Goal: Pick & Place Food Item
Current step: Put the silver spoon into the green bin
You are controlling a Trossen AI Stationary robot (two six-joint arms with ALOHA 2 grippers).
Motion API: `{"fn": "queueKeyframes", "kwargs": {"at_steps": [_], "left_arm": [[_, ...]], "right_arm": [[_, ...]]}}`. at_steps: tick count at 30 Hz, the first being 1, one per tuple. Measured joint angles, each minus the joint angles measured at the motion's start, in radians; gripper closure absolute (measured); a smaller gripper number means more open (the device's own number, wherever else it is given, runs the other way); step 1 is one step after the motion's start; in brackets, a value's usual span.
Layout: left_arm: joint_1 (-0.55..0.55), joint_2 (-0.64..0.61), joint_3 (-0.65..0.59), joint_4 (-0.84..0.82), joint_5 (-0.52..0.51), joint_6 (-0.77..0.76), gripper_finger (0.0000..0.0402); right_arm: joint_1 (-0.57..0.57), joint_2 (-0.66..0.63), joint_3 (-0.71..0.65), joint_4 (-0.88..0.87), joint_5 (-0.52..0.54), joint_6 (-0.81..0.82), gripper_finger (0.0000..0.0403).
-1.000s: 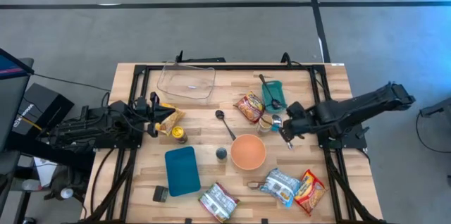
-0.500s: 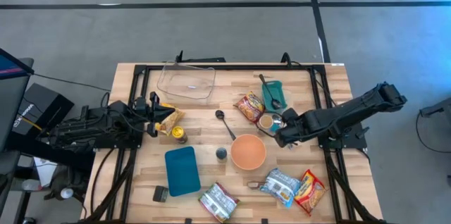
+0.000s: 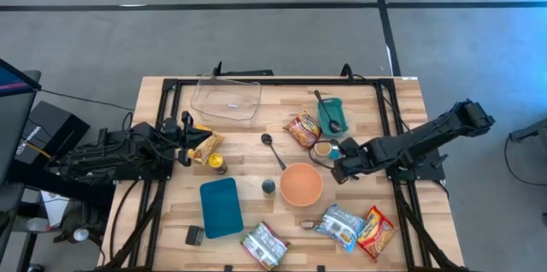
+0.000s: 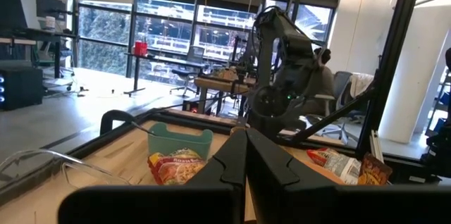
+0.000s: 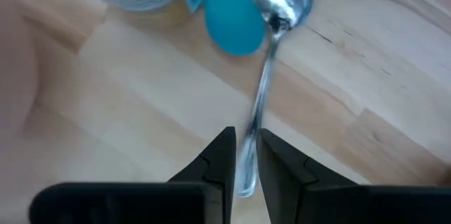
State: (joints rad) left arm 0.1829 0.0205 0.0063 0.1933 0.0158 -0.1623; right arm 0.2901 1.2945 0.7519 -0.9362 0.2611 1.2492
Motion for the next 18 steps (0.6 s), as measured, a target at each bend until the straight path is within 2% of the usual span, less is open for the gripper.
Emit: {"fn": "queueKeyframes", "kwargs": {"at_steps": [5, 13, 18], "left_arm": [[0.0, 0.007, 0.0, 0.003, 0.0, 0.0, 0.0401], [0.0, 0.008, 0.0, 0.003, 0.0, 0.0, 0.0401], [0.0, 0.008, 0.0, 0.002, 0.0, 0.0, 0.0401]], "right_arm": [[-0.035, -0.001, -0.028, 0.013, 0.0, -0.011, 0.035], [-0.108, -0.001, -0.087, 0.127, -0.026, -0.116, 0.035], [-0.16, -0.001, -0.089, 0.134, -0.027, -0.158, 0.035]]}}
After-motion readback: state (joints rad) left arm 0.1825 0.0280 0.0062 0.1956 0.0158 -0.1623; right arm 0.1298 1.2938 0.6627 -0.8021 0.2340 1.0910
